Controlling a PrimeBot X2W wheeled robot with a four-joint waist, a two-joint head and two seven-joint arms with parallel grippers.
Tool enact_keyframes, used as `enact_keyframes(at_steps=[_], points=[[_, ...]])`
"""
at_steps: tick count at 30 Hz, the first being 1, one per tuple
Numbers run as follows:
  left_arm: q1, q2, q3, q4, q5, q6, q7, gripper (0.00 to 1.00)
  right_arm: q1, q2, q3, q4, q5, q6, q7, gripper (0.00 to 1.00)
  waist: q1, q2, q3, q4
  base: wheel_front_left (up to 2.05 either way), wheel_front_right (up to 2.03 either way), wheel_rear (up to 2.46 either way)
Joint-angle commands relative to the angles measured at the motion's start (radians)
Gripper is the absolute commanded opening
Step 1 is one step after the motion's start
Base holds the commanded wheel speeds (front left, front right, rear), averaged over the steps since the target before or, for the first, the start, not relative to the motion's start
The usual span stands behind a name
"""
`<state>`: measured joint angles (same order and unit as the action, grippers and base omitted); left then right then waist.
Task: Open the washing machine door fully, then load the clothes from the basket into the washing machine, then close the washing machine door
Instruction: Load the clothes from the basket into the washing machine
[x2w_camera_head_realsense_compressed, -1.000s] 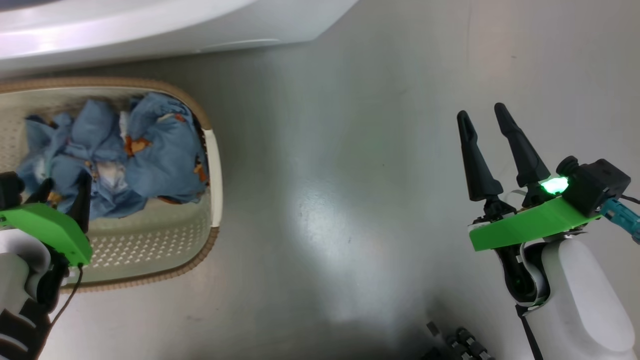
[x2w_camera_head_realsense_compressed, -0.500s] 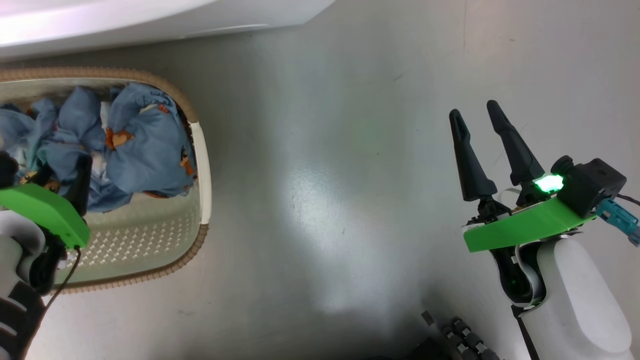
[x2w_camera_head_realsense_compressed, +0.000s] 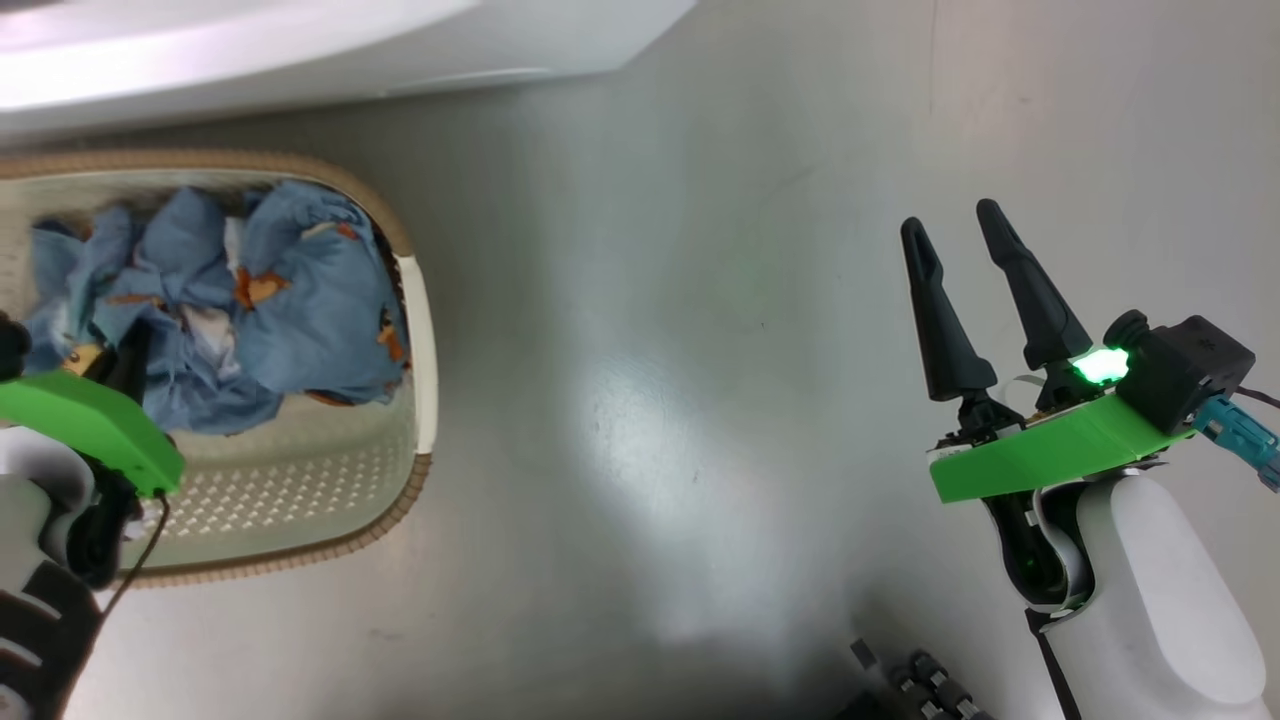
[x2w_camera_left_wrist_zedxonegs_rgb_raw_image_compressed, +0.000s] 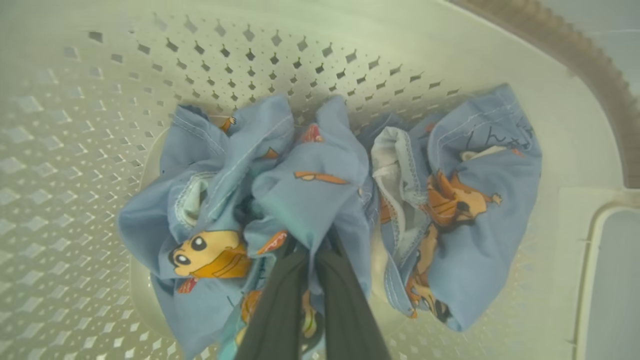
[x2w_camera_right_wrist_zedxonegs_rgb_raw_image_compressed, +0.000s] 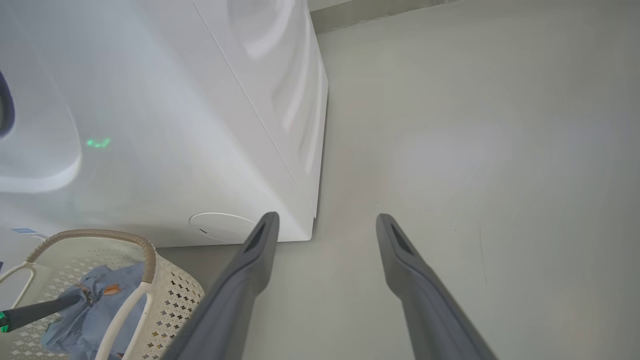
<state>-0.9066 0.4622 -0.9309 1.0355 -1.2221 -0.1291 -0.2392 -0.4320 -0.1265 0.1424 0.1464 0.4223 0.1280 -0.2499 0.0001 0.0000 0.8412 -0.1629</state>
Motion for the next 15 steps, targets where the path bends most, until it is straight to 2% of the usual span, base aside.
enact_keyframes(at_steps=[1, 7, 15], points=[[0.013, 0.036, 0.023, 0.005, -0.009, -0.002, -0.01, 0.0, 0.022, -0.003, 0.013, -0.017, -0.011, 0.003, -0.012, 1.0, 0.0, 0.0, -0.022, 0.014, 0.0, 0.0, 0.0], [0.038, 0.019, 0.086, 0.007, -0.015, -0.002, -0.022, 0.0, 0.035, -0.01, 0.004, -0.005, -0.008, 0.003, -0.012, 1.0, 0.0, 0.0, -0.103, 0.048, 0.0, 0.0, 0.0], [0.167, -0.004, 0.32, -0.109, 0.153, -0.002, -0.022, 0.0, 0.082, -0.025, 0.003, 0.037, 0.002, 0.003, -0.012, 1.0, -0.0001, 0.0, -0.249, 0.09, 0.0, 0.0, 0.0]])
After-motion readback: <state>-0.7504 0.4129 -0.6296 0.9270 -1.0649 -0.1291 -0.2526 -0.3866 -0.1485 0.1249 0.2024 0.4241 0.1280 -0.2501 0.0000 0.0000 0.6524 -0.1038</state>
